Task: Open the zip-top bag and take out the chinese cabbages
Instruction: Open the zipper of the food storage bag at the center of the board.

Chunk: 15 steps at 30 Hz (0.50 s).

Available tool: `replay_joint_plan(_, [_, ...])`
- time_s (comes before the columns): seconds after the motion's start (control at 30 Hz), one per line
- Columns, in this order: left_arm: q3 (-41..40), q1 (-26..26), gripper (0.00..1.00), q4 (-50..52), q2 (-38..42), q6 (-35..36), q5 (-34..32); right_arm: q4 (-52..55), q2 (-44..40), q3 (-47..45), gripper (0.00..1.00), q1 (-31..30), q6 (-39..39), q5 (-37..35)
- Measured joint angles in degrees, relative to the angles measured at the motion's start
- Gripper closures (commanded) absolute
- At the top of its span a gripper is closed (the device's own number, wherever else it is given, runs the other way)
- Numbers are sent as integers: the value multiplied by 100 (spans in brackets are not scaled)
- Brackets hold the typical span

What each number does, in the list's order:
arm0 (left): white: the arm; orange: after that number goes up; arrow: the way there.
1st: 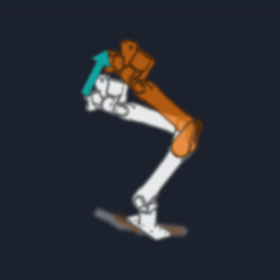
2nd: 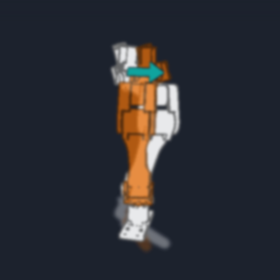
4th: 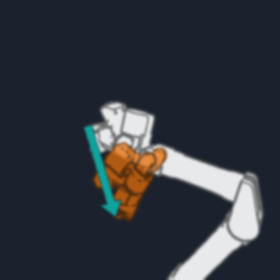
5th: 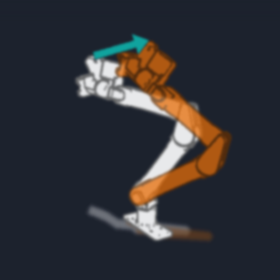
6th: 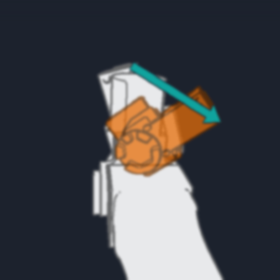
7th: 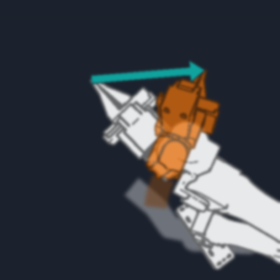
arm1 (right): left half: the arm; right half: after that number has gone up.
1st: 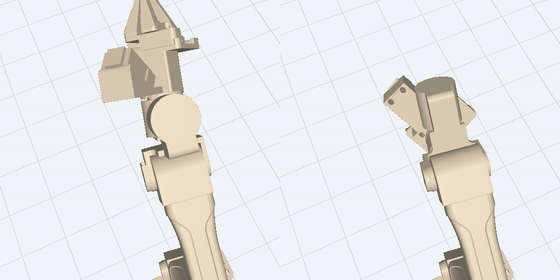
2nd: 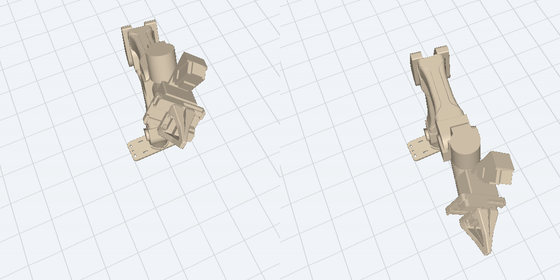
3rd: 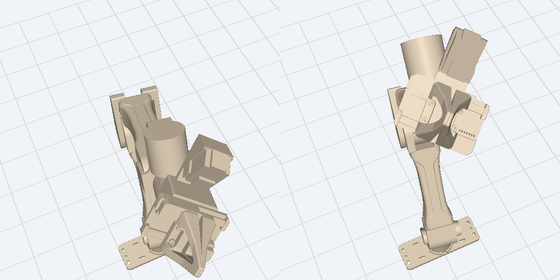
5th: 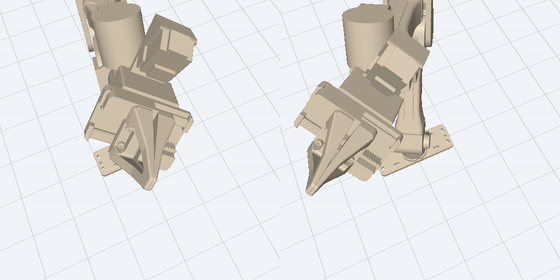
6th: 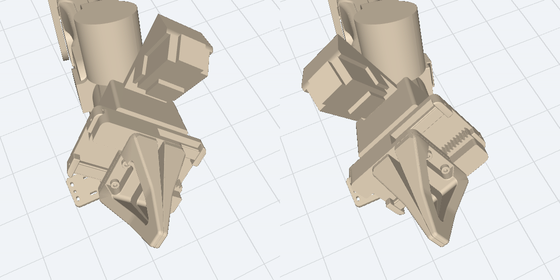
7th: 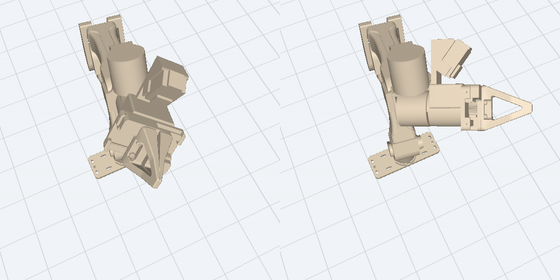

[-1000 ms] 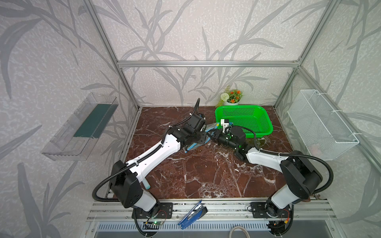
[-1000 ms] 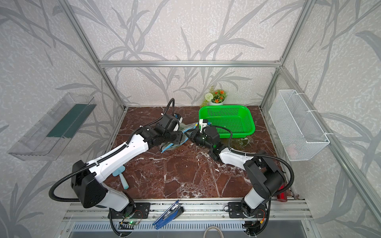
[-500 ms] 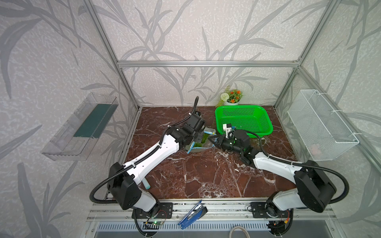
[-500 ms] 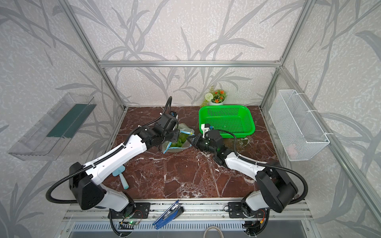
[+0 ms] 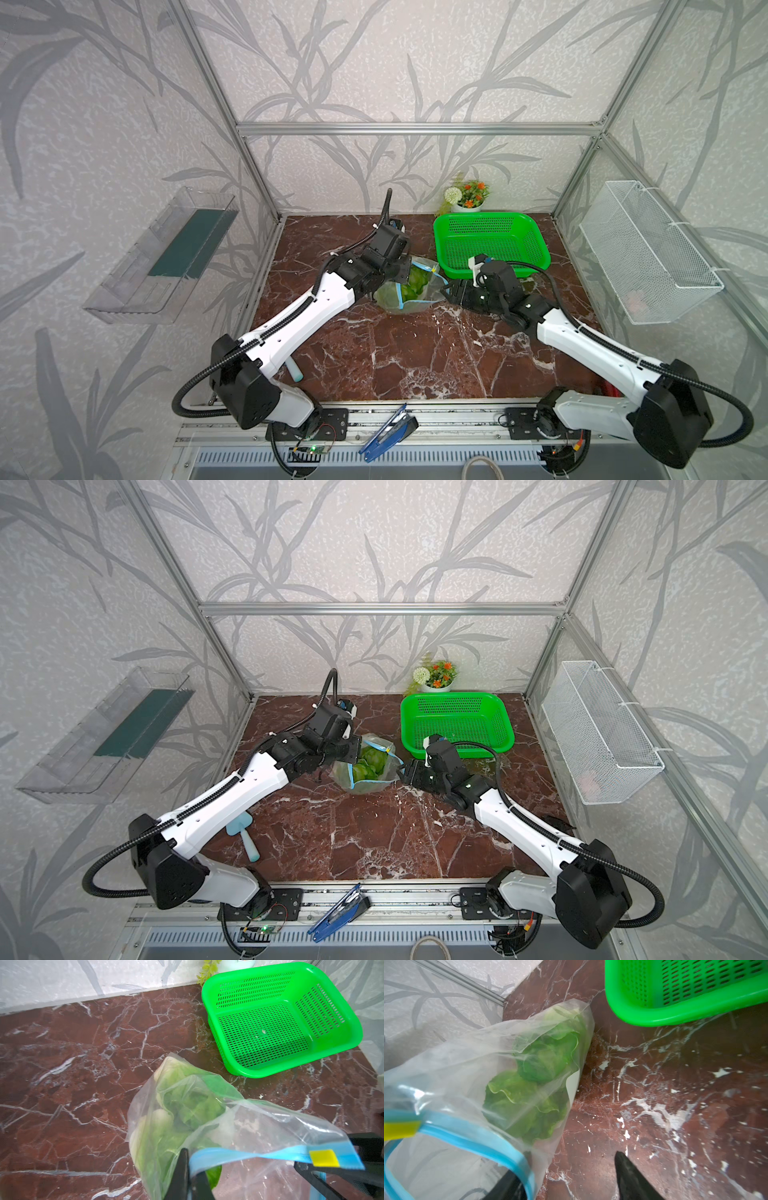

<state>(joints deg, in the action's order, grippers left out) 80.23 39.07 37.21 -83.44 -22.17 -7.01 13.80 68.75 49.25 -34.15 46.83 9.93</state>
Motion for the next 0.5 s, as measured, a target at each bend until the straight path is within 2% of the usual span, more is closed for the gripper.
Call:
replay_joint_plan(0.17, [0, 20, 100, -70, 0, -125, 387, 555, -1016, 424, 34, -20, -667, -162])
replay_joint_plan(0.27, [0, 20, 100, -87, -2, -149, 546, 603, -1405, 787, 40, -81, -1071, -28])
replay_joint_plan(0.37, [0, 20, 100, -90, -7, -151, 669, 599, -1386, 1167, 43, -195, -1467, 245])
replay_joint_plan(0.5, [9, 20, 100, -85, -44, -151, 710, 560, -859, 1436, 47, -387, -1858, 654])
